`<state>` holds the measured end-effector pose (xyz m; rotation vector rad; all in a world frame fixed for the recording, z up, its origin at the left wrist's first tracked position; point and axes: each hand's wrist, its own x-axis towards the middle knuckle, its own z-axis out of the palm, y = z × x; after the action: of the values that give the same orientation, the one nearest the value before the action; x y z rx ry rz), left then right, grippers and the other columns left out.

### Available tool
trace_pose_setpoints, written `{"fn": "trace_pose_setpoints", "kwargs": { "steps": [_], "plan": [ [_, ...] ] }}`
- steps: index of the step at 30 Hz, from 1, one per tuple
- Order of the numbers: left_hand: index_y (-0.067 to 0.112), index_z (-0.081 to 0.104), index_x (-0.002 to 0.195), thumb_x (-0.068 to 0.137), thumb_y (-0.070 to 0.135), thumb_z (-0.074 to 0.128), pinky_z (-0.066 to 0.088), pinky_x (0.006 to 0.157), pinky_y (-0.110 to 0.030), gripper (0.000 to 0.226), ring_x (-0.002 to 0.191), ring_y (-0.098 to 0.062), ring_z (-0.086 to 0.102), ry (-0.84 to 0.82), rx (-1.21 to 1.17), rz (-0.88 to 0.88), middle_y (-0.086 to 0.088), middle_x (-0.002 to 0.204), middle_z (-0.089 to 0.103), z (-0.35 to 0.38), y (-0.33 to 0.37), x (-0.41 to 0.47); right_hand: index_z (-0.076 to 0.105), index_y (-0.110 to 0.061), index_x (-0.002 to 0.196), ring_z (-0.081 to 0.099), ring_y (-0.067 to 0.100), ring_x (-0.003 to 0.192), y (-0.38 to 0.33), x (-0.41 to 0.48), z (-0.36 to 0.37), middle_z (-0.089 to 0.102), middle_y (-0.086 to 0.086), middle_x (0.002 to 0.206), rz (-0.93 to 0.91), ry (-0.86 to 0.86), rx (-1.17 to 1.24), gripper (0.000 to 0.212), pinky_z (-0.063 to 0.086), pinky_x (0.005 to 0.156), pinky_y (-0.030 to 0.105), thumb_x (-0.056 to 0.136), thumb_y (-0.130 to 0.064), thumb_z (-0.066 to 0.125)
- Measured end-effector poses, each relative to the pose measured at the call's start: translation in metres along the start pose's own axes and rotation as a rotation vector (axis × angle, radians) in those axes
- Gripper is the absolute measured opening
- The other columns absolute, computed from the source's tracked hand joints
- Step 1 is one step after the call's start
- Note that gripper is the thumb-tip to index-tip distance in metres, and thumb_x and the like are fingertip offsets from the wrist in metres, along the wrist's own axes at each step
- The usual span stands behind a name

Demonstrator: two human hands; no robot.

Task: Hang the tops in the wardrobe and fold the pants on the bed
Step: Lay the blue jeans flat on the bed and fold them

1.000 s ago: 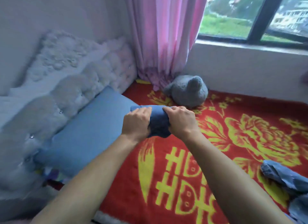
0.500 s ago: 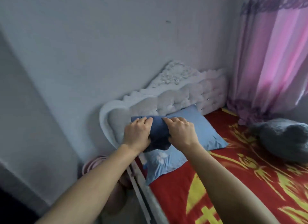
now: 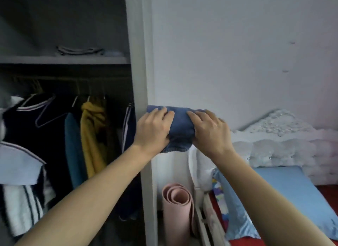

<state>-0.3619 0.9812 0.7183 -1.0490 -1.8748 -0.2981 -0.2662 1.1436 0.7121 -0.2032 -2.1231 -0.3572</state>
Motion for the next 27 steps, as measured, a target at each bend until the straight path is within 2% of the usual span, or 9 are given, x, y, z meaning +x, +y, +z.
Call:
{"fn": "trace_pose_setpoints", "kwargs": {
  "steps": [2,5,8,10,12,16,20,27],
  "plan": [
    [0.007,0.065,0.116,0.06,0.016,0.083,0.059,0.07,-0.042,0.06,0.092,-0.031,0.069,-0.001,0.008,-0.019,-0.011,0.108,0.07,-0.028,-0.048,-0.019,0.069,-0.016,0.113,0.067,0.034,0.098,-0.054,0.021,-0.014,0.072,0.006,0.094,-0.039,0.06,-0.062,0.051,0.053,0.07,0.04,0.062,-0.011,0.073],
    [0.012,0.059,0.129,0.062,0.02,0.085,0.059,0.067,-0.041,0.072,0.096,-0.029,0.07,-0.045,-0.012,-0.087,-0.008,0.118,0.068,-0.06,-0.107,-0.039,0.068,-0.015,0.113,0.063,0.04,0.108,-0.119,0.052,-0.038,0.072,0.011,0.098,-0.106,0.054,-0.168,0.043,0.051,0.085,0.047,0.071,-0.011,0.063],
    [0.011,0.061,0.127,0.06,0.014,0.082,0.059,0.07,-0.041,0.07,0.096,-0.03,0.069,0.013,0.018,-0.073,-0.009,0.117,0.069,-0.093,-0.146,-0.037,0.064,-0.018,0.119,0.064,0.036,0.098,-0.156,0.082,-0.06,0.071,0.008,0.101,-0.085,-0.005,-0.147,0.046,0.054,0.073,0.043,0.073,-0.017,0.073],
    [0.009,0.063,0.122,0.058,0.011,0.082,0.058,0.07,-0.042,0.067,0.093,-0.033,0.069,0.078,0.066,-0.027,-0.012,0.113,0.07,-0.118,-0.172,-0.032,0.064,-0.02,0.12,0.067,0.034,0.089,-0.179,0.098,-0.072,0.072,0.006,0.098,-0.054,0.03,-0.107,0.052,0.052,0.061,0.037,0.07,-0.021,0.078],
    [0.008,0.064,0.12,0.057,0.01,0.081,0.057,0.069,-0.042,0.065,0.091,-0.033,0.069,0.128,0.121,-0.003,-0.012,0.111,0.07,-0.139,-0.203,-0.031,0.064,-0.02,0.122,0.067,0.034,0.088,-0.207,0.115,-0.079,0.072,0.006,0.098,-0.054,0.073,-0.084,0.056,0.05,0.058,0.035,0.068,-0.021,0.079],
    [0.01,0.065,0.116,0.057,0.01,0.075,0.056,0.062,-0.04,0.06,0.084,-0.034,0.068,0.208,0.204,-0.001,-0.01,0.104,0.07,-0.168,-0.265,-0.033,0.064,-0.02,0.121,0.066,0.034,0.092,-0.261,0.157,-0.082,0.07,0.005,0.1,-0.075,0.128,-0.056,0.058,0.046,0.056,0.034,0.065,-0.018,0.075],
    [0.013,0.064,0.117,0.061,0.012,0.071,0.053,0.061,-0.039,0.057,0.083,-0.034,0.067,0.292,0.304,-0.013,-0.008,0.104,0.07,-0.188,-0.319,-0.016,0.057,-0.023,0.127,0.063,0.033,0.098,-0.294,0.205,-0.084,0.068,0.004,0.106,-0.109,0.209,-0.053,0.054,0.035,0.058,0.033,0.075,-0.023,0.068],
    [0.013,0.058,0.122,0.074,0.015,0.065,0.05,0.064,-0.042,0.048,0.088,-0.036,0.065,0.443,0.442,-0.002,-0.01,0.109,0.067,-0.192,-0.389,0.054,0.049,-0.021,0.134,0.059,0.034,0.111,-0.302,0.309,-0.068,0.063,0.006,0.121,-0.15,0.374,-0.052,0.056,0.047,0.07,0.042,0.082,-0.025,0.067]
  ]
}}
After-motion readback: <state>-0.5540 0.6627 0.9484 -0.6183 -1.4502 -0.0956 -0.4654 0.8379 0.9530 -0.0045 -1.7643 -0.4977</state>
